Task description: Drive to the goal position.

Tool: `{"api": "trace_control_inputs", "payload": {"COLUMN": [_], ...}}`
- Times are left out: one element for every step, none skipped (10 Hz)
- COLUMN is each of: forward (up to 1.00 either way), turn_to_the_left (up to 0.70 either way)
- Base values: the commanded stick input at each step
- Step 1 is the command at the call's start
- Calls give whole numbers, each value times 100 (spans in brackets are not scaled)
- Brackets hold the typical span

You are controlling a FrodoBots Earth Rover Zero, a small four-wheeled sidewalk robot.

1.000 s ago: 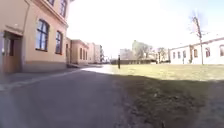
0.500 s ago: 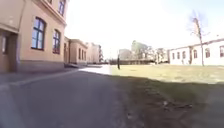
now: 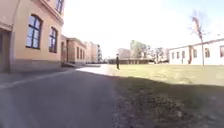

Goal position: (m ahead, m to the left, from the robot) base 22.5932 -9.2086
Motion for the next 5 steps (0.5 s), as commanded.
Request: {"api": "trace_control_inputs", "payload": {"forward": [85,85,85,85,85], "turn_to_the_left": [0,0,0,0,0]}}
